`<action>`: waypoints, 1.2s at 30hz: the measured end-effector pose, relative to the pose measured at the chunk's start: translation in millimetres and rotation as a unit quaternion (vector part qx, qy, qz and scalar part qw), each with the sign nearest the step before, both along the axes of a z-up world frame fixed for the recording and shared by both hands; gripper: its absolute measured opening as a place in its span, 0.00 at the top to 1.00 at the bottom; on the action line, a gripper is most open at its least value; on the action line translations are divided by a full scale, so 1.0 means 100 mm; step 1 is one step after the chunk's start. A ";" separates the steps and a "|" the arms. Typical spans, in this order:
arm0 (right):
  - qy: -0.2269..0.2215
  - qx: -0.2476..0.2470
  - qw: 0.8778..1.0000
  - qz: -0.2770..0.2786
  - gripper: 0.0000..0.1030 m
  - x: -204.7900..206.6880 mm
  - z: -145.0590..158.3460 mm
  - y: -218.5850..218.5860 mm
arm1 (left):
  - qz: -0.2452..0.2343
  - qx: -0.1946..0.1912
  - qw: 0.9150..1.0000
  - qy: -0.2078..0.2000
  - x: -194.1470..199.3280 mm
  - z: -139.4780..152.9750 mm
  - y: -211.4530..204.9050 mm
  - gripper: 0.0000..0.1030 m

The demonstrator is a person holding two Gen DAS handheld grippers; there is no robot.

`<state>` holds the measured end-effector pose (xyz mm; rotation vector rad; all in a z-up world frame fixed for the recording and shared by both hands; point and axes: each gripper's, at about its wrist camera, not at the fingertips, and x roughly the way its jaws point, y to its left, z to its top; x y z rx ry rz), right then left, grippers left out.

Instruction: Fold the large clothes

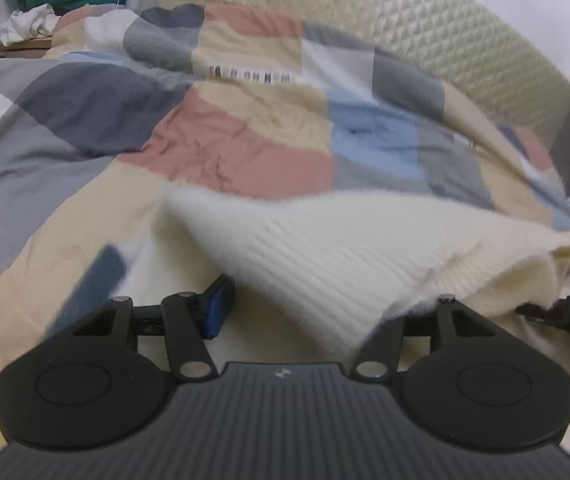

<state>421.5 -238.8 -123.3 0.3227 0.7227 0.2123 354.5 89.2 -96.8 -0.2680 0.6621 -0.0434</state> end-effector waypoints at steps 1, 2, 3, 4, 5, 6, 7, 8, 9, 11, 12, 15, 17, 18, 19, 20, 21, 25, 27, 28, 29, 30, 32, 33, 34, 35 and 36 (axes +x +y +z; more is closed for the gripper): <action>-0.004 0.004 1.000 -0.003 0.66 0.02 0.01 -0.02 | 0.001 -0.003 1.000 -0.003 0.02 0.01 0.02 0.41; -0.009 0.006 1.000 -0.006 0.66 0.03 0.01 -0.02 | 0.002 -0.006 1.000 -0.009 0.04 0.03 0.04 0.40; -0.016 0.006 1.000 -0.009 0.66 0.04 0.03 -0.03 | 0.003 -0.009 1.000 -0.022 0.04 0.06 0.07 0.39; -0.025 0.004 1.000 -0.013 0.66 0.04 0.05 -0.03 | 0.003 -0.011 0.999 -0.038 0.03 0.09 0.10 0.39; -0.036 0.002 0.999 -0.016 0.66 0.04 0.07 -0.04 | 0.005 -0.013 0.998 -0.056 0.01 0.13 0.13 0.36; -0.045 0.001 0.999 -0.018 0.66 0.03 0.10 -0.04 | 0.008 -0.017 0.997 -0.072 -0.02 0.18 0.15 0.34; -0.059 0.002 0.998 -0.021 0.65 0.00 0.13 -0.06 | 0.009 -0.025 0.996 -0.085 -0.04 0.22 0.18 0.33; -0.068 0.003 0.997 -0.023 0.64 -0.01 0.15 -0.07 | 0.011 -0.033 0.995 -0.093 -0.07 0.27 0.21 0.33; -0.075 0.002 0.997 -0.025 0.64 -0.03 0.18 -0.08 | 0.016 -0.041 0.994 -0.100 -0.10 0.32 0.24 0.32; -0.077 -0.010 0.996 -0.036 0.64 -0.05 0.23 -0.10 | 0.025 -0.050 0.992 -0.112 -0.17 0.41 0.29 0.31; -0.076 -0.012 0.996 -0.044 0.63 -0.06 0.24 -0.13 | 0.033 -0.055 0.991 -0.117 -0.21 0.45 0.32 0.30; -0.076 -0.003 0.995 -0.058 0.63 -0.14 0.28 -0.22 | 0.042 -0.059 0.992 -0.103 -0.27 0.52 0.38 0.28; -0.080 -0.025 0.994 -0.064 0.63 -0.22 0.31 -0.23 | 0.044 -0.036 0.995 -0.078 -0.28 0.51 0.36 0.28; -0.082 -0.043 0.994 -0.066 0.63 -0.25 0.33 -0.22 | 0.047 -0.020 0.997 -0.064 -0.29 0.48 0.33 0.28; -0.083 -0.059 0.993 -0.067 0.63 -0.28 0.33 -0.22 | 0.053 -0.002 0.998 -0.044 -0.29 0.44 0.31 0.28; -0.082 -0.075 0.991 -0.070 0.63 -0.32 0.33 -0.21 | 0.057 0.011 0.998 -0.026 -0.29 0.40 0.30 0.28; -0.079 -0.088 0.990 -0.072 0.63 -0.35 0.32 -0.20 | 0.061 0.020 0.998 -0.010 -0.29 0.34 0.29 0.28; -0.062 -0.117 0.988 -0.077 0.45 -0.44 0.22 -0.22 | 0.081 0.044 0.995 0.036 -0.29 0.15 0.29 0.29; -0.044 -0.124 0.990 -0.057 0.47 -0.46 0.15 -0.19 | 0.080 0.055 0.994 0.051 -0.29 0.08 0.26 0.29; -0.039 -0.131 0.990 -0.046 0.47 -0.45 0.12 -0.16 | 0.081 0.061 0.993 0.055 -0.29 0.05 0.25 0.29; -0.038 -0.145 0.988 -0.039 0.47 -0.45 0.09 -0.12 | 0.082 0.066 0.993 0.055 -0.30 0.04 0.23 0.29; -0.038 -0.166 0.985 -0.032 0.47 -0.46 0.06 -0.06 | 0.083 0.070 0.993 0.054 -0.30 0.01 0.22 0.29; -0.040 -0.222 0.974 -0.017 0.49 -0.44 -0.02 0.06 | 0.081 0.071 0.993 0.055 -0.29 -0.01 0.20 0.35; -0.045 -0.240 0.970 -0.015 0.49 -0.44 -0.04 0.09 | 0.078 0.070 0.993 0.057 -0.29 -0.02 0.18 0.42; -0.050 -0.253 0.966 -0.018 0.51 -0.42 -0.06 0.11 | 0.075 0.070 0.993 0.058 -0.28 -0.03 0.17 0.48; -0.051 -0.260 0.964 -0.024 0.63 -0.41 -0.07 0.12 | 0.072 0.070 0.993 0.056 -0.28 -0.03 0.17 0.61; -0.052 -0.263 0.963 -0.030 0.73 -0.41 -0.06 0.11 | 0.069 0.071 0.994 0.054 -0.26 -0.02 0.17 0.71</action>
